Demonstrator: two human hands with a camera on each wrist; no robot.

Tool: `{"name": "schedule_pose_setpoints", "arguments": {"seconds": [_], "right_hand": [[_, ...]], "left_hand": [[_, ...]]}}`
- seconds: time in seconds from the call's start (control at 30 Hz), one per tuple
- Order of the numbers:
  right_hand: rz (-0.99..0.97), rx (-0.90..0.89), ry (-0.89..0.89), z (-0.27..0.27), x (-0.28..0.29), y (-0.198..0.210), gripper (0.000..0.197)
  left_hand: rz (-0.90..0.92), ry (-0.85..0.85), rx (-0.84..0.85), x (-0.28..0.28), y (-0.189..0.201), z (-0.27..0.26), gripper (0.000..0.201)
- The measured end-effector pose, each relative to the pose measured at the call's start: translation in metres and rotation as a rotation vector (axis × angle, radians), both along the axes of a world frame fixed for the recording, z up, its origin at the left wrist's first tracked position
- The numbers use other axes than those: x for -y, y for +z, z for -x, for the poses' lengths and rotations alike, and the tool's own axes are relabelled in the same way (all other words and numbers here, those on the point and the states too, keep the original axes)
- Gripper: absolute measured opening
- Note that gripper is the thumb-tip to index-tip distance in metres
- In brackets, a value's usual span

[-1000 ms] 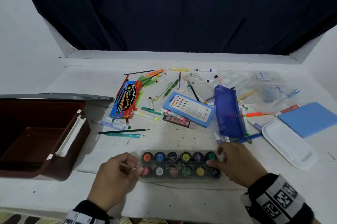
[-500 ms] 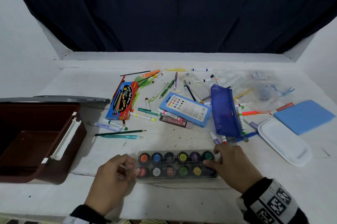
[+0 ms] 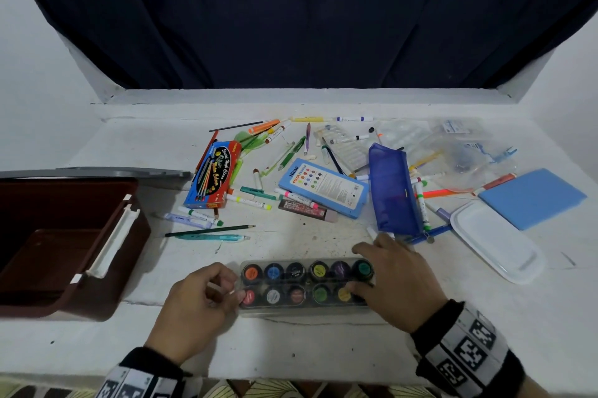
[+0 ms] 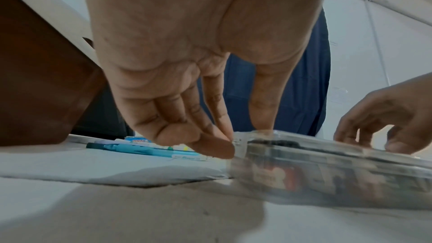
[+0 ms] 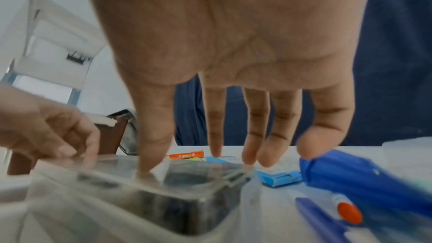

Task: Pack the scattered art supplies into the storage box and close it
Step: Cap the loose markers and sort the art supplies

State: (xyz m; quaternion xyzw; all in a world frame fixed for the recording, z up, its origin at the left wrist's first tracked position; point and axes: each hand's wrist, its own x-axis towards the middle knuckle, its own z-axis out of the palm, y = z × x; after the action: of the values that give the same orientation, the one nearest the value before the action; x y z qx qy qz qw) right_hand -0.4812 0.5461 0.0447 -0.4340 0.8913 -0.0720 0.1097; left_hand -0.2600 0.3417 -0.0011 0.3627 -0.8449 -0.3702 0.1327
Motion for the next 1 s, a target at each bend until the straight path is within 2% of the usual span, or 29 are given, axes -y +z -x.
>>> {"name": "schedule_pose_setpoints", "arguments": {"seconds": [0.07,0.2,0.3,0.43,0.53,0.6,0.73,0.83,1.0], "right_hand": [[-0.027,0.085,0.11,0.006,0.005,-0.005,0.07],[-0.081,0.253,0.334,0.013,0.015,-0.013,0.09],[-0.15,0.237,0.426,0.012,0.022,-0.02,0.102],[-0.098,0.186,0.441,0.016,0.034,-0.028,0.096],[-0.012,0.206,0.419,0.028,0.041,-0.022,0.096],[0.089,0.188,0.394,0.038,0.046,-0.014,0.097],[0.335,0.18,0.337,0.055,0.059,-0.008,0.09],[0.454,0.204,0.338,0.06,0.072,-0.002,0.087],[0.604,0.213,0.384,0.047,0.091,0.012,0.084]], "left_hand": [[-0.02,0.003,0.001,-0.001,0.001,0.0,0.02],[-0.074,0.021,-0.041,-0.007,0.002,0.005,0.014],[-0.098,0.066,-0.059,-0.01,0.0,0.009,0.012],[-0.085,0.097,-0.041,-0.016,0.003,0.017,0.02],[-0.018,0.116,-0.066,-0.02,0.014,0.025,0.017],[-0.029,0.134,-0.146,-0.019,0.026,0.03,0.019],[-0.001,0.214,-0.328,-0.014,0.049,0.042,0.038],[0.093,0.253,-0.448,-0.008,0.068,0.045,0.037],[0.188,0.285,-0.559,0.009,0.096,0.028,0.024]]}}
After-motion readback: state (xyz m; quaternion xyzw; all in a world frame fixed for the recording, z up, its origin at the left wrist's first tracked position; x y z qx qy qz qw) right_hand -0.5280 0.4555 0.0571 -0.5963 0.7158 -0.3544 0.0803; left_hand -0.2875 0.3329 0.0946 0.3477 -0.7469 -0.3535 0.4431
